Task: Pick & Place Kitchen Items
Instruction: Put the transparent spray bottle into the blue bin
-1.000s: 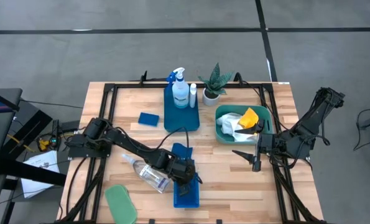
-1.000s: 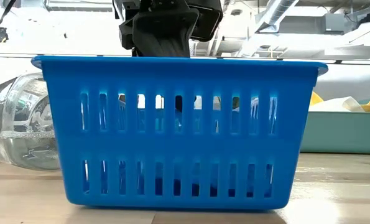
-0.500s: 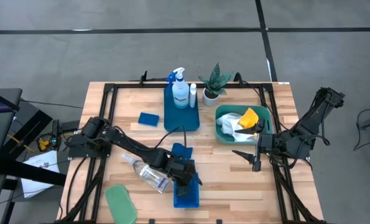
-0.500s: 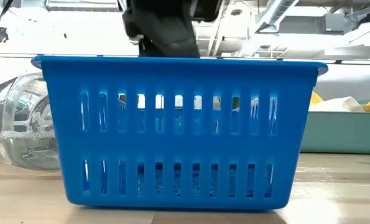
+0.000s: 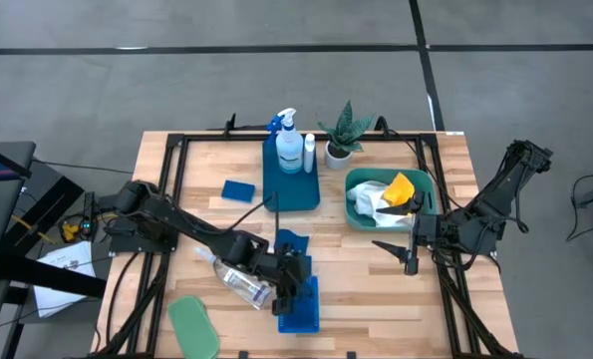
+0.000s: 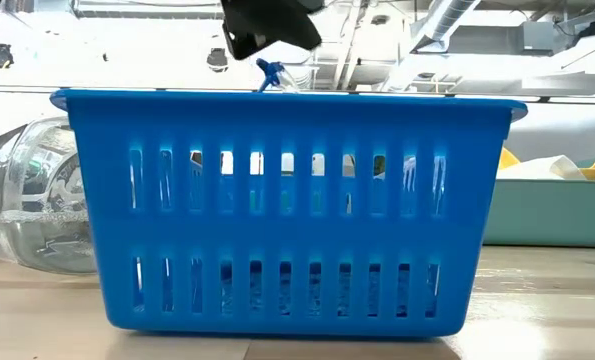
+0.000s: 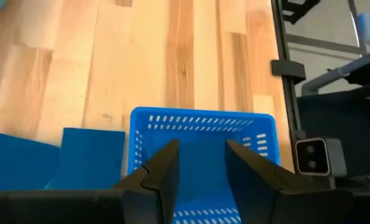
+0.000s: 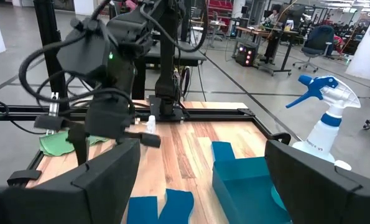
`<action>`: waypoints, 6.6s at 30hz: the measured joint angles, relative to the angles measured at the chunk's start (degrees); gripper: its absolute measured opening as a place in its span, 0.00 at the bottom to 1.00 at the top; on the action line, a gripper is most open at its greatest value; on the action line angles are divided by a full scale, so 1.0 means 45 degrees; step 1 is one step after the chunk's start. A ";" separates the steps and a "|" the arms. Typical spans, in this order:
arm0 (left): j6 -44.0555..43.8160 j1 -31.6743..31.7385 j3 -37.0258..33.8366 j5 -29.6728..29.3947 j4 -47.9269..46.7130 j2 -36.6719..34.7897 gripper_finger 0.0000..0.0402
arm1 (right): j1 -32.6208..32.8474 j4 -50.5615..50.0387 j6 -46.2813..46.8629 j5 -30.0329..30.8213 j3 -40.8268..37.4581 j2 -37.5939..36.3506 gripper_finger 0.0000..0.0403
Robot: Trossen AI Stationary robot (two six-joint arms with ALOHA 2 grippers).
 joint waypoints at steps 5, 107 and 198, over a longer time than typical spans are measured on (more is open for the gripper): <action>0.0229 0.0000 0.0000 -0.0046 -0.0455 -0.0621 0.31 | 0.0000 -0.0008 0.0000 0.0000 0.0000 0.0001 0.83; -0.9129 -0.1875 -0.6316 -0.3371 -0.8318 -0.5702 0.06 | 0.0000 -0.0274 0.0529 0.0005 -0.0005 0.0003 0.83; -0.2979 0.2227 -1.0015 0.0055 0.2270 -0.8441 0.45 | -0.0010 -0.0420 0.0545 0.0005 -0.0005 0.0008 0.83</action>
